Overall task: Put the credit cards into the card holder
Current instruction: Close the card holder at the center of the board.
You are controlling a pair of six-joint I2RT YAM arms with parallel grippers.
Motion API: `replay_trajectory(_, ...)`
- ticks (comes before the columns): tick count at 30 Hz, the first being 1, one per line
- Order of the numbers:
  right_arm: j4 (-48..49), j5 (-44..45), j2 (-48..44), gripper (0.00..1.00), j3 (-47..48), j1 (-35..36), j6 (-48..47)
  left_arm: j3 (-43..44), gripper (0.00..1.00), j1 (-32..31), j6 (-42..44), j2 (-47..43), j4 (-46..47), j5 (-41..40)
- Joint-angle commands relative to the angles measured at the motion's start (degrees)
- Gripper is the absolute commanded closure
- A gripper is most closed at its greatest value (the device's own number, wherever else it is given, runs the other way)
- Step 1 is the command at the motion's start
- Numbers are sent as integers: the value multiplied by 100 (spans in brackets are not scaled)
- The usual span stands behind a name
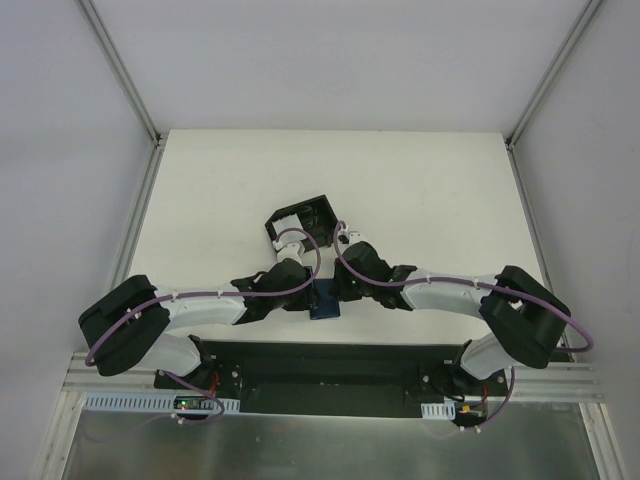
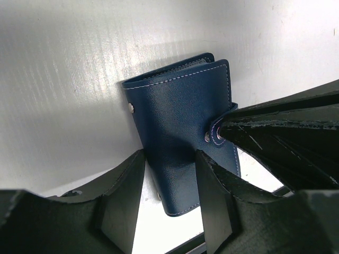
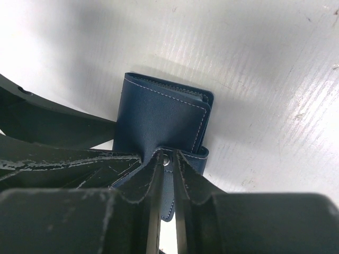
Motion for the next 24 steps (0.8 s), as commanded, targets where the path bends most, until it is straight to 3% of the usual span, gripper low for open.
replay_trajectory(1, 61, 75, 7, 86, -2, -23, 71, -210, 56, -56, 160, 181, -925, -210)
replay_trajectory(24, 150, -453, 288, 88, 130, 56, 45, -210, 56, -47, 143, 190, -934, -280)
